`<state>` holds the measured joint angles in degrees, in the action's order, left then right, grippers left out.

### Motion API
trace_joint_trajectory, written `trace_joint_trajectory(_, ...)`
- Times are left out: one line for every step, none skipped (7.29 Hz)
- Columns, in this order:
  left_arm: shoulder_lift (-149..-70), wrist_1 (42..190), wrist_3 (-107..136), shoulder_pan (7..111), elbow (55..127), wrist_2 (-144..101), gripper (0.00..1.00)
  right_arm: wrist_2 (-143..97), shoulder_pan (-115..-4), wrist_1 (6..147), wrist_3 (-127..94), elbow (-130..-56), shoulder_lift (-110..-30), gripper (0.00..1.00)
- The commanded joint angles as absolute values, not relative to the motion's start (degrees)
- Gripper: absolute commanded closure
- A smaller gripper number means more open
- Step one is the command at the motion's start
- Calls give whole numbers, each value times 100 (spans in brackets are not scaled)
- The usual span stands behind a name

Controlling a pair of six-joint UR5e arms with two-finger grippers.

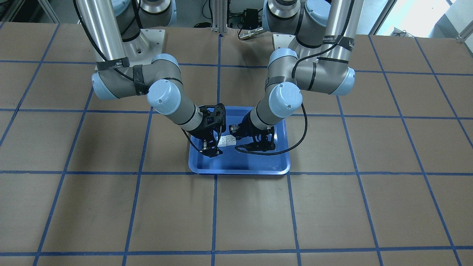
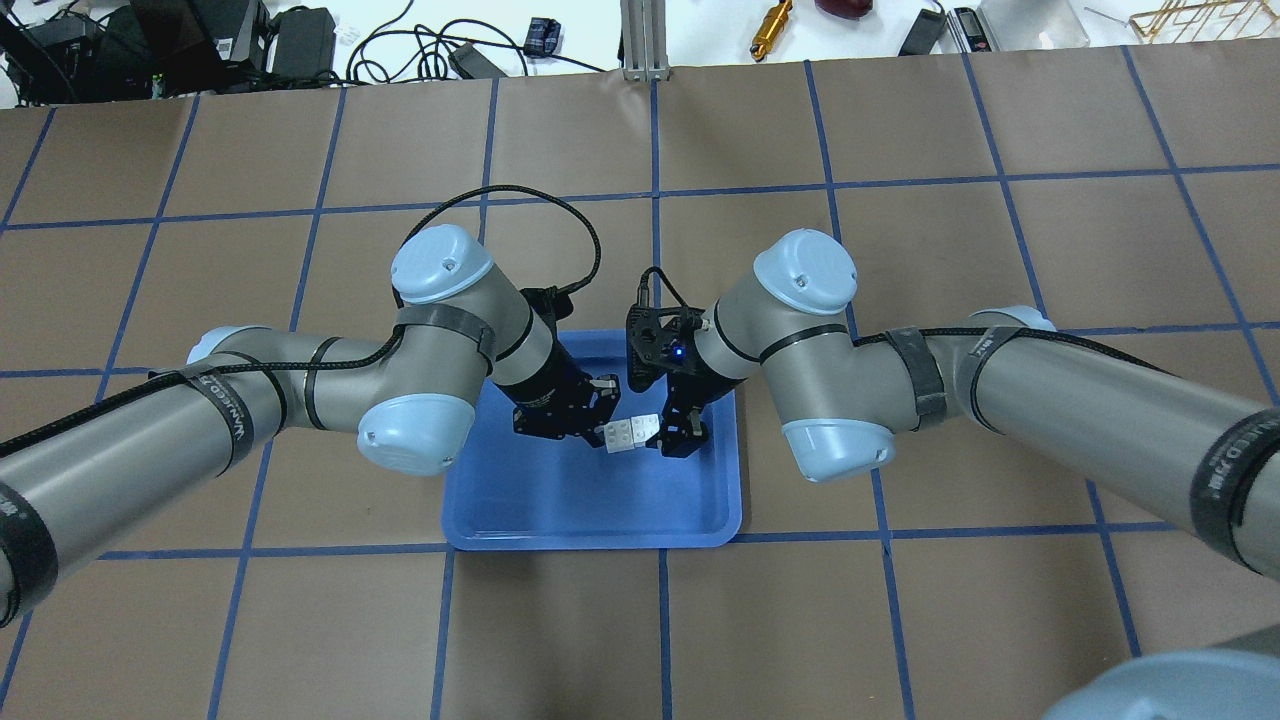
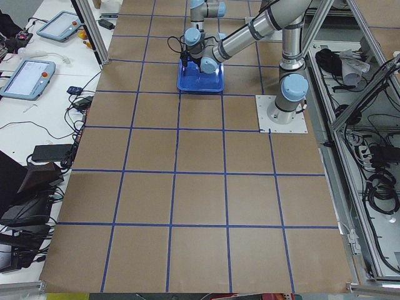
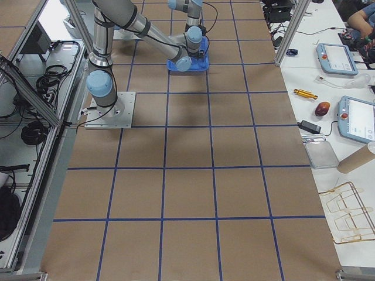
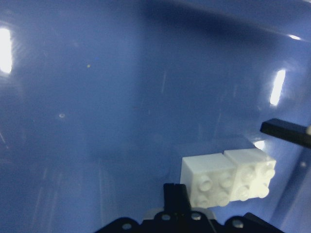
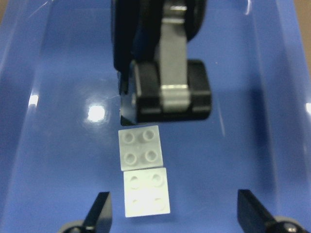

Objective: Assemble white blocks and place on blue tray

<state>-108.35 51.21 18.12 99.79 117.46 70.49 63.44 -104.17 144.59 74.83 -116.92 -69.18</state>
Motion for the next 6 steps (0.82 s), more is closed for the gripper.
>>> trace_joint_trajectory(-10880, 5106, 1863, 9984, 11733, 7040, 100, 6381, -10162, 14030, 7148, -11523, -7407, 8)
trace_joint_trajectory(-10881, 5106, 1872, 9984, 11733, 7040, 100, 6390, -9917, 13645, 6754, -11375, -7583, 8)
trace_joint_trajectory(-10881, 5106, 1855, 9984, 11733, 7040, 100, 6407, -9714, 13162, 6237, -11138, -7733, 8)
trace_joint_trajectory(-10881, 5106, 1863, 9984, 11733, 7040, 100, 6494, -9573, 12731, 5448, -10796, -7830, 8)
trace_joint_trajectory(-10881, 5106, 1863, 9993, 11733, 7040, 100, 6782, -9545, 12596, 4101, -10401, -7840, 3)
trace_joint_trajectory(-10881, 5106, 1863, 9993, 11733, 7040, 100, 6855, -9545, 12299, 3313, -10102, -7840, 0)
